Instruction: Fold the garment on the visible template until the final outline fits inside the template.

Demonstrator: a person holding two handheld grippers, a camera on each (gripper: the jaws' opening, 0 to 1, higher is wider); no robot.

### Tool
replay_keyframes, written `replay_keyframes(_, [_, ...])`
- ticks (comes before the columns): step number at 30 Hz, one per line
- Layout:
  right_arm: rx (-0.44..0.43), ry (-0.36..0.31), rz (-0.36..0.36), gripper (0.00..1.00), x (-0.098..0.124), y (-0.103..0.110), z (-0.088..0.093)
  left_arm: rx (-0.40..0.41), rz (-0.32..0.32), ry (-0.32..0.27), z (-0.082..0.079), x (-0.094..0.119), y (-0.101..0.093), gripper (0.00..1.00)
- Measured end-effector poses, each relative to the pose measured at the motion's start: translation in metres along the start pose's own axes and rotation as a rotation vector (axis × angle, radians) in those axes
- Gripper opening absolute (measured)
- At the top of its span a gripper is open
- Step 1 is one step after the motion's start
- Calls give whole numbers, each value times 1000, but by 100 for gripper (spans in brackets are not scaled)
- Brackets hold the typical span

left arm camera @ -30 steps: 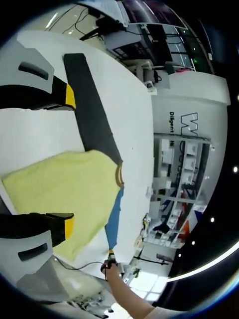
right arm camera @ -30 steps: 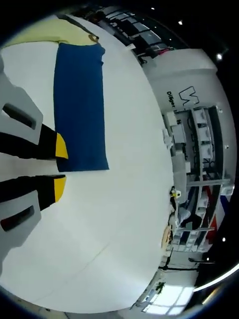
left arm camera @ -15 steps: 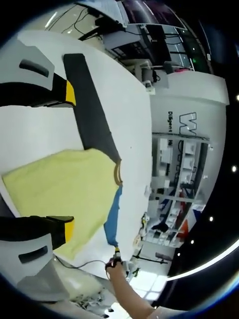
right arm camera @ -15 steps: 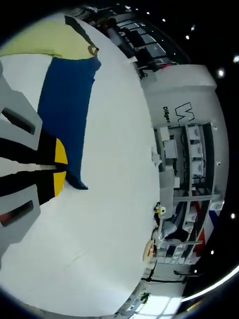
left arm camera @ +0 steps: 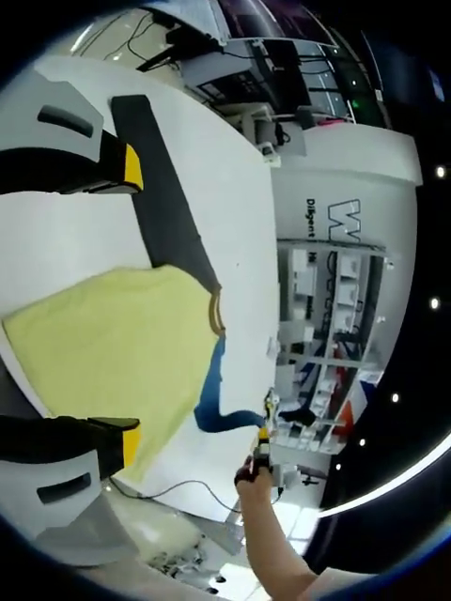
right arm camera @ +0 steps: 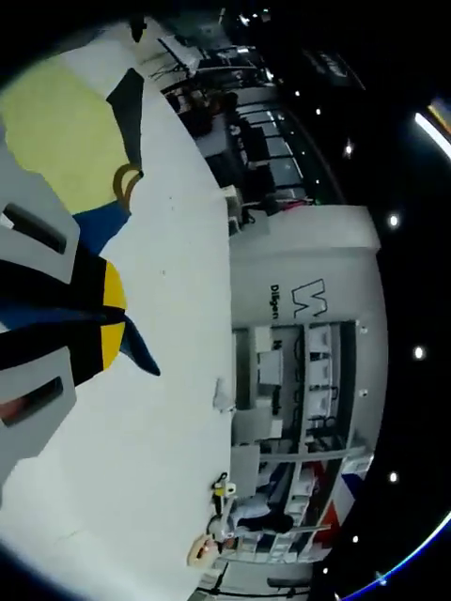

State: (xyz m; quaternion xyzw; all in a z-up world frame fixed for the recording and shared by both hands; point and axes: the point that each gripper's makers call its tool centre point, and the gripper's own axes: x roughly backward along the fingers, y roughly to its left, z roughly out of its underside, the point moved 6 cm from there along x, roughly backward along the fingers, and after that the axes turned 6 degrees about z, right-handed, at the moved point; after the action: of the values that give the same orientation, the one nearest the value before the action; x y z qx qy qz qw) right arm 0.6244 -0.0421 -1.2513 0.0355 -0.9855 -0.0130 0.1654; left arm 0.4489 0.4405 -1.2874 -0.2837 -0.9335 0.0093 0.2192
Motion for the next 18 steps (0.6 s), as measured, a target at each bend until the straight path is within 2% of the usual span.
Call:
replay_keyframes(7, [47,5,-164,0,-18,69,-7,-11,-7,-11,3,9,0,99])
replay_keyframes(10, [55,-1,-213,0,-25,89,-9,-3,-18,-19,4,14,1,99])
replay_keyframes(12, [76,13,-265,0,-30,114,-7,0,-24,-22,5,17,1,99])
replay_keyframes(18, [107,45,-360,0,-43,161,-1,13,-39,-28,10,25,4,99])
